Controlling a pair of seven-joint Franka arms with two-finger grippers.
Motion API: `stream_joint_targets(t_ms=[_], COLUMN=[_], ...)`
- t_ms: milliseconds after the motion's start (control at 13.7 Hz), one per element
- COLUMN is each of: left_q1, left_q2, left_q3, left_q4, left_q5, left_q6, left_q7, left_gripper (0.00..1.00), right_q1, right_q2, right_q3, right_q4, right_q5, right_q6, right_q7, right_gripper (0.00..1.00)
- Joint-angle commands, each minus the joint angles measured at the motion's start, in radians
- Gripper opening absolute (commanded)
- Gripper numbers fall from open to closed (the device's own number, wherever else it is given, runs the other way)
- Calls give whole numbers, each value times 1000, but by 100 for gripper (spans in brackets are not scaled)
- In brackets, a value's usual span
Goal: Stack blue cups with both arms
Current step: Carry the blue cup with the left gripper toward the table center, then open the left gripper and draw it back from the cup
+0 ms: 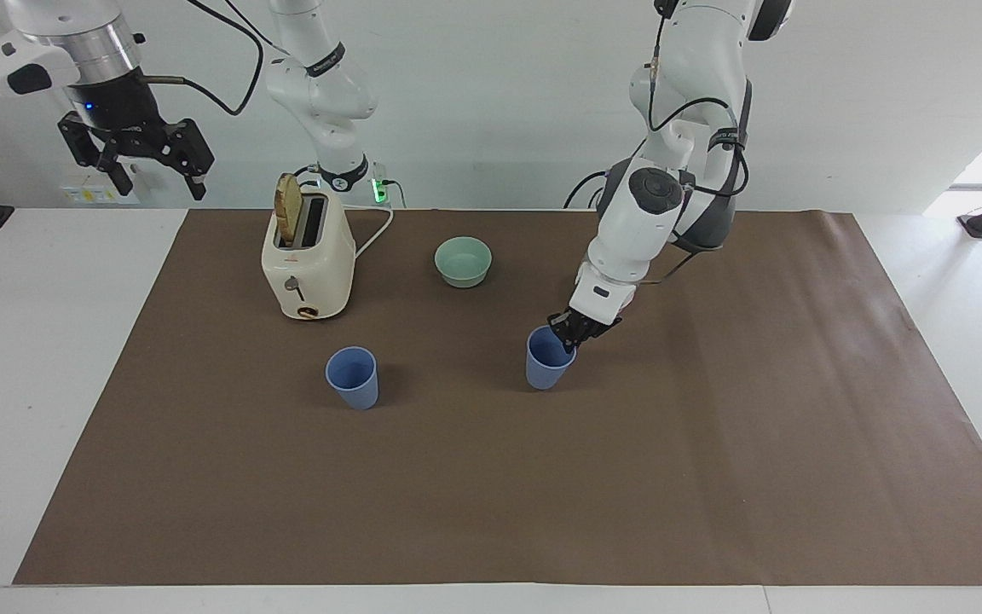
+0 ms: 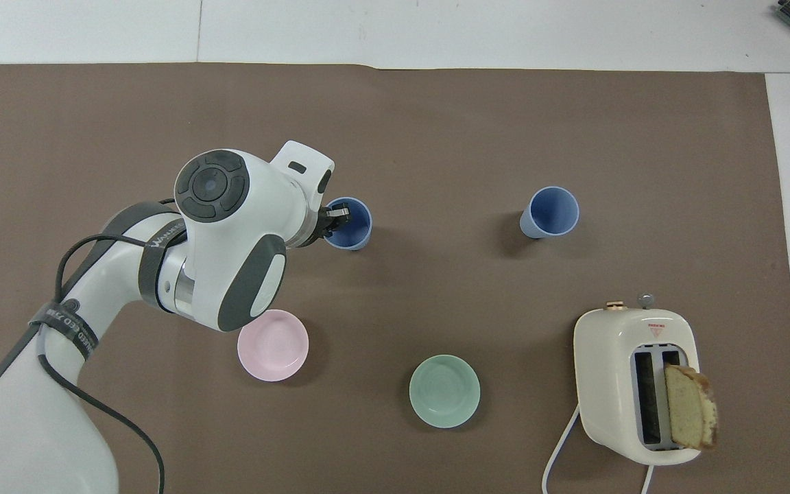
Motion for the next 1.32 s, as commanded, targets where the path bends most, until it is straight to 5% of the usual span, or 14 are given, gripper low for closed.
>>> stream_joint_targets(t_ms=[0, 293, 366, 439, 512, 951, 1244], left_q1=[-19, -17, -14, -16, -16, 46, 141], left_q2=[8, 17, 18, 18, 17, -103, -228], left_q3=[15, 15, 15, 16, 16, 27, 26], left_q4=[-2, -5, 2, 7, 7, 16, 10], left_q5=[28, 28, 29, 31, 43, 92, 92], left_q6=[-4, -4, -8, -17, -19, -143, -333], left_q7=[-7, 1, 1, 1, -1, 92, 307], left_gripper=[0, 7, 30, 77, 100, 100, 100], right_q1=[-9, -9, -9, -9, -9, -7, 20], right_q2=[-21, -23, -23, -21, -23, -23, -24], right_q3=[1, -4, -4, -4, -4, 1, 2], right_q4=[-29, -27, -29, -29, -29, -30, -130], right_q5=[15, 15, 15, 15, 15, 46, 109], right_q6=[12, 12, 12, 12, 12, 29, 182], right_q7=[12, 11, 11, 11, 9, 12, 6], right_gripper=[100, 100, 100, 100, 100, 100, 100])
